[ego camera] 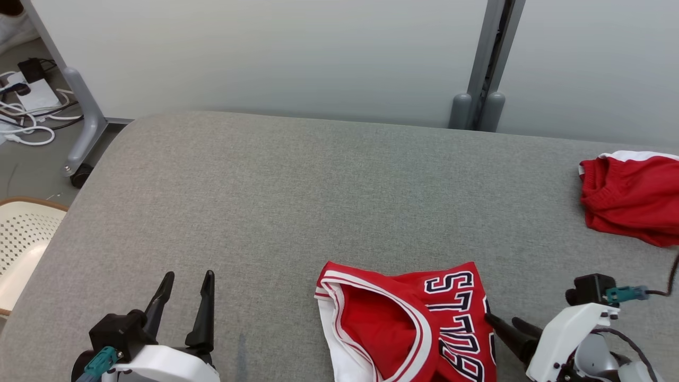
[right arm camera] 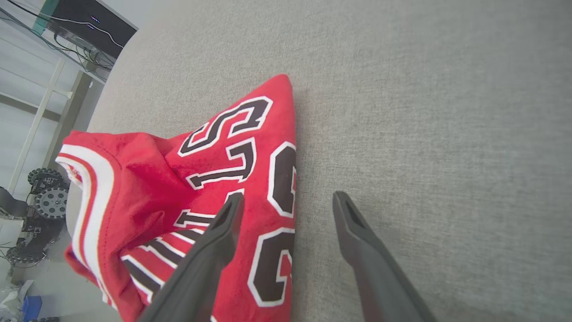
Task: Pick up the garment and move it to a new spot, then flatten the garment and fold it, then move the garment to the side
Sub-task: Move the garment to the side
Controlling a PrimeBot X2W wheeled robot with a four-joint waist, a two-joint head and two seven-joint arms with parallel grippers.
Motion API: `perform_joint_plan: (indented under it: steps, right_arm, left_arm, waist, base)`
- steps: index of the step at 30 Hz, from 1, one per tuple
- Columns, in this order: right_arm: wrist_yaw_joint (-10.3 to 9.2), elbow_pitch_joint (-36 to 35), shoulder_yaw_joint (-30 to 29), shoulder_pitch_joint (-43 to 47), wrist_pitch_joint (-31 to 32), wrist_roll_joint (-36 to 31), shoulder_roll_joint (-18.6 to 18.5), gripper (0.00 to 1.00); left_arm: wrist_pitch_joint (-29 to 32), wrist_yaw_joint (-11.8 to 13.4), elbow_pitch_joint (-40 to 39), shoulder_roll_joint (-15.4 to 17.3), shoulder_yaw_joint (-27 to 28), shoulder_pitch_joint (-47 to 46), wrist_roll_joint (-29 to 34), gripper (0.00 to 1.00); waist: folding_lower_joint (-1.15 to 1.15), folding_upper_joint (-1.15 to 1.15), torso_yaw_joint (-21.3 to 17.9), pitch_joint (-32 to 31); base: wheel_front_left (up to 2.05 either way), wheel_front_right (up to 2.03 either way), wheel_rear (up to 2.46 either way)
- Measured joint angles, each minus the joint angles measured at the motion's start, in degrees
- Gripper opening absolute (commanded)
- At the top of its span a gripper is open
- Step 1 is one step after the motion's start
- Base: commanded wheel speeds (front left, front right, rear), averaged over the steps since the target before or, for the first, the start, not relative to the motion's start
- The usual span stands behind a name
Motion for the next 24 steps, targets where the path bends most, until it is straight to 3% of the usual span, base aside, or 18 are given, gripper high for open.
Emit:
perform_joint_plan:
  steps: [6,15,16,17,19,20,24]
  right_arm:
    - [-0.01,7.1,-1.2,-2.3,3.9,0.9,2.6,1.00]
    - [0.01,8.3,-1.0,-2.6,6.4,7.8,4.6,1.00]
    - [0.01,8.2,-0.9,-2.6,6.2,8.4,4.6,0.89]
    - [0.01,7.9,-0.7,-2.6,6.0,9.0,4.6,0.48]
    - [0.00,7.7,-0.2,-2.6,5.1,10.0,4.7,0.21]
    - [0.00,7.7,0.1,-2.8,5.0,10.4,4.6,0.00]
    - [0.00,6.9,1.7,-3.1,3.7,12.4,4.0,0.00]
  left_arm:
    - [0.0,-0.1,0.2,-0.2,-0.3,-0.3,0.0,1.00]
    - [0.0,-0.1,0.2,-0.4,-0.2,-0.3,0.0,1.00]
    - [0.0,-0.1,0.2,-0.4,-0.2,-0.3,0.0,1.00]
    - [0.0,-0.1,0.3,-0.4,-0.2,-0.3,0.0,1.00]
    - [0.0,-0.1,0.3,-0.4,-0.1,-0.3,0.0,1.00]
    - [0.0,-0.1,0.3,-0.4,-0.1,-0.3,0.0,1.00]
    - [0.0,-0.1,0.3,-0.4,-0.1,-0.4,0.0,1.00]
  waist:
    - [0.00,0.00,1.8,0.5]
    - [0.00,0.00,3.5,1.3]
    - [0.00,0.00,3.5,1.4]
    - [0.00,0.00,3.5,1.4]
    - [0.00,0.00,3.4,1.4]
    - [0.00,0.00,3.3,1.4]
    - [0.00,0.00,3.2,1.4]
  base:
    - [0.00,0.00,0.00]
    - [0.00,0.00,0.00]
    - [0.00,0.00,0.00]
    - [0.00,0.00,0.00]
    - [0.00,0.00,0.00]
    - [0.00,0.00,0.00]
    - [0.00,0.00,0.00]
